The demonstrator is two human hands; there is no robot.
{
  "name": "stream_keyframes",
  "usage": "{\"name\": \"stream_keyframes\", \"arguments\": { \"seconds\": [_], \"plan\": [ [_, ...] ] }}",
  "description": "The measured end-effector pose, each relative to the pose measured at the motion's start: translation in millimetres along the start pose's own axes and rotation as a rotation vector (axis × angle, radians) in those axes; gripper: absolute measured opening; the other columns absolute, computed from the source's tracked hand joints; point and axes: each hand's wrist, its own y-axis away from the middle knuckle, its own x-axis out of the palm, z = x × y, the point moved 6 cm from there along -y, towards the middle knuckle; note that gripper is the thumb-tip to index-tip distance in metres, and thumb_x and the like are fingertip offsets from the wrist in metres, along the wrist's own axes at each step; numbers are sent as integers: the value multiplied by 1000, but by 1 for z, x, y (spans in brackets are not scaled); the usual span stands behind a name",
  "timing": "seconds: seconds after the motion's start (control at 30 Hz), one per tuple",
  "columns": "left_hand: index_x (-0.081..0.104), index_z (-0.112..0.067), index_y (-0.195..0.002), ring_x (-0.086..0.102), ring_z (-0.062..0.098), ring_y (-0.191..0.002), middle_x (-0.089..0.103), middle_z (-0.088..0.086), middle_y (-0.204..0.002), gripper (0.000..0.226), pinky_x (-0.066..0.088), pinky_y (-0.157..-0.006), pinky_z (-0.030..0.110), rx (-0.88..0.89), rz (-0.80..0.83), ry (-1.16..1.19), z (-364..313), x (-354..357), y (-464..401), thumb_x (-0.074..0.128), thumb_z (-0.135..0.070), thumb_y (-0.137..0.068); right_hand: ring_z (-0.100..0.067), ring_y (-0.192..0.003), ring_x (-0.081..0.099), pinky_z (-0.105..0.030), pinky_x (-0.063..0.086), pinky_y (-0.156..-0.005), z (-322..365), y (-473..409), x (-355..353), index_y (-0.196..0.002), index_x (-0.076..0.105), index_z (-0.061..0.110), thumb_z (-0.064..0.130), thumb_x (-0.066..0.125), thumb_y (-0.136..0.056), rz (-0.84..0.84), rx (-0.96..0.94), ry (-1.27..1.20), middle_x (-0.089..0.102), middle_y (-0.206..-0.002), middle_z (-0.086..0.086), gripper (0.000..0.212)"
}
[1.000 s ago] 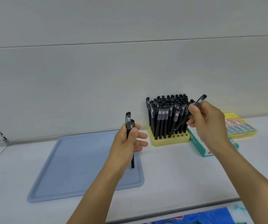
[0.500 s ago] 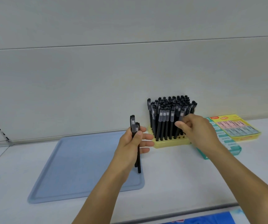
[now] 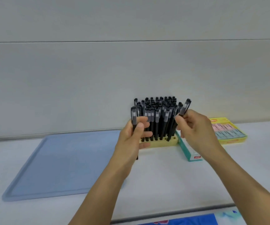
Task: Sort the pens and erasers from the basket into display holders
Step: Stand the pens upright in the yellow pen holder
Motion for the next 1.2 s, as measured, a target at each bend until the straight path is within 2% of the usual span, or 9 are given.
{"name": "stream_keyframes", "arguments": {
  "seconds": [0.1, 0.27, 0.37, 0.63, 0.77, 0.9, 0.97, 1.03, 1.2],
  "plan": [
    [63, -30, -109, 43, 8, -53, 62, -3, -78, 22, 37, -48, 19, -11, -94, -14, 4, -8, 2, 42, -28, -104, -24, -64, 63, -45, 54, -64, -10, -13, -7, -79, 57, 12, 30, 54, -96, -19, -40, 86, 66, -71, -2, 24],
    [68, -35, -97, 33, 6, -52, 54, -6, -71, 27, 28, -45, 17, -68, -157, 8, 10, -7, 12, 42, -44, -99, -23, -66, 64, -45, 54, -67, -23, -19, 16, -77, 55, 12, 28, 54, -97, 67, -70, 128, 67, -70, 0, 26],
    [66, -28, -96, 35, 8, -56, 57, -3, -73, 31, 27, -45, 19, -32, -169, 41, 9, -8, 14, 36, -31, -104, -21, -64, 64, -45, 54, -67, -30, -19, 24, -77, 56, 10, 27, 54, -97, 100, -51, 97, 68, -70, 1, 26],
    [69, -22, -104, 62, 14, -87, 66, 2, -98, 25, 54, -66, 29, 11, -114, 89, 5, -5, 6, 46, -28, -103, -19, -64, 65, -41, 55, -67, -37, -17, 39, -70, 60, 14, 32, 62, -93, 212, 42, 176, 69, -68, 3, 30],
    [69, -28, -112, 59, 5, -117, 66, -11, -121, 24, 55, -92, 33, 92, -30, 92, -3, 2, 7, 50, -34, -100, -7, -63, 57, -28, 40, -55, -30, -8, 11, -67, 62, 26, 58, 67, -78, 48, 87, 224, 61, -61, 11, 33],
    [66, -27, -116, 65, 4, -108, 70, -8, -113, 24, 54, -89, 28, 132, 92, 162, -16, 25, 3, 51, -32, -97, -15, -59, 54, -29, 45, -57, 23, 15, 28, -83, 72, 31, 47, 70, -74, 278, -84, -254, 63, -67, 0, 19],
    [67, -27, -117, 67, 15, -105, 68, 3, -117, 25, 55, -86, 31, 128, 128, 149, -18, 38, 0, 55, -30, -95, -9, -58, 55, -24, 46, -55, 36, 22, 36, -83, 69, 26, 31, 67, -85, 324, -205, -193, 62, -67, 3, 6],
    [64, -31, -124, 62, 16, -116, 62, 3, -129, 31, 52, -97, 38, 156, 110, 60, -21, 39, -2, 58, -31, -94, -6, -58, 56, -19, 43, -55, 27, 15, 25, -76, 64, 29, 23, 64, -91, 183, -200, -88, 63, -65, 9, 16],
    [59, -29, -128, 57, 1, -117, 62, -16, -123, 30, 53, -96, 39, 194, -131, -52, -26, 2, -7, 56, -32, -98, -23, -62, 61, -45, 53, -64, -26, -8, -6, -79, 66, 14, 31, 56, -95, -4, 29, 65, 65, -67, -4, 25]
  ]
}}
